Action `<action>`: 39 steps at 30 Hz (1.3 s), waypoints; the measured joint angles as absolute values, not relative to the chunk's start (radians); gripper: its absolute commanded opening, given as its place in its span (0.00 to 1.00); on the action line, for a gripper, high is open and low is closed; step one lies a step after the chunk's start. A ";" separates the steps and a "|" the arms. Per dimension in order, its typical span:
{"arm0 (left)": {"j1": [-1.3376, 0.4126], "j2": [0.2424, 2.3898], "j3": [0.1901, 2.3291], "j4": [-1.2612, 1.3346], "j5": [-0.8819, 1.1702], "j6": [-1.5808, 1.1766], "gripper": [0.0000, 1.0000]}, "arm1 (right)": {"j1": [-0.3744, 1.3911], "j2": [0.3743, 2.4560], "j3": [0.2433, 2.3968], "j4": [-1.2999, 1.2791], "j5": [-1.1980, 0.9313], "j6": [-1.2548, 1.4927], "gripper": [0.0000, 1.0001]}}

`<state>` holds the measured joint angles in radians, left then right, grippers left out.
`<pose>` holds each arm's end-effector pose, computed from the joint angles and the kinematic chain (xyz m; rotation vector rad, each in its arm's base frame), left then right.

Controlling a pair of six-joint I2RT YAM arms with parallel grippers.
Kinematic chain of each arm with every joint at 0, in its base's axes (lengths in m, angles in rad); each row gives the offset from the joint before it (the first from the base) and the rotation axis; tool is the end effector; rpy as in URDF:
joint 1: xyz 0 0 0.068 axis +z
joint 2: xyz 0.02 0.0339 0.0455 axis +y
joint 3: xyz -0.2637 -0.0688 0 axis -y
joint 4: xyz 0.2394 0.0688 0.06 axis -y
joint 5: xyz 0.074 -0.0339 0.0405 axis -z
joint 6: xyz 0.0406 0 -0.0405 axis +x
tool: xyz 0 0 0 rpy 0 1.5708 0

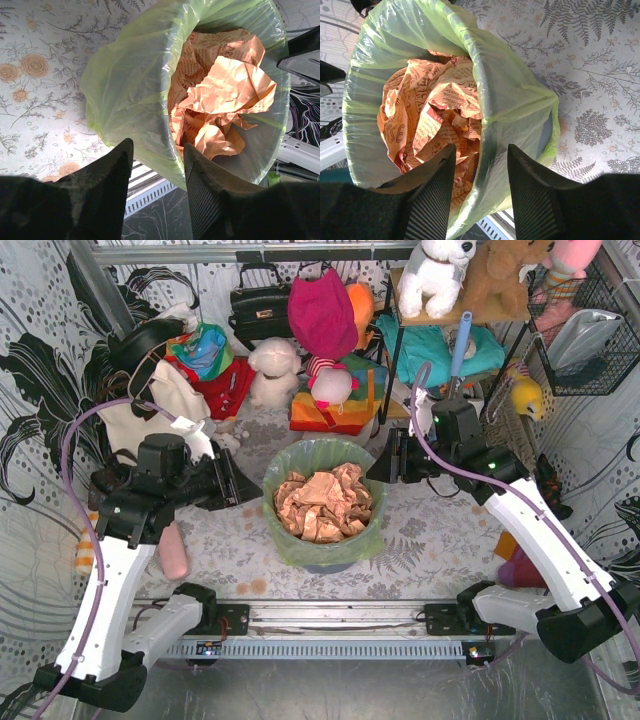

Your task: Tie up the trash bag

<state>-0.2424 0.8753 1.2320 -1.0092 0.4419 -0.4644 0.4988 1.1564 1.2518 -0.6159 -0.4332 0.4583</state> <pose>0.1340 -0.0510 0.3886 -0.0009 2.2931 -0.8702 0.2049 0.1310 0.3823 -0.3235 2.1838 1.0121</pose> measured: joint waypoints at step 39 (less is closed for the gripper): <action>-0.353 1.053 1.229 -0.861 0.354 -0.447 0.21 | 0.503 0.989 1.171 -0.525 -0.237 0.589 0.69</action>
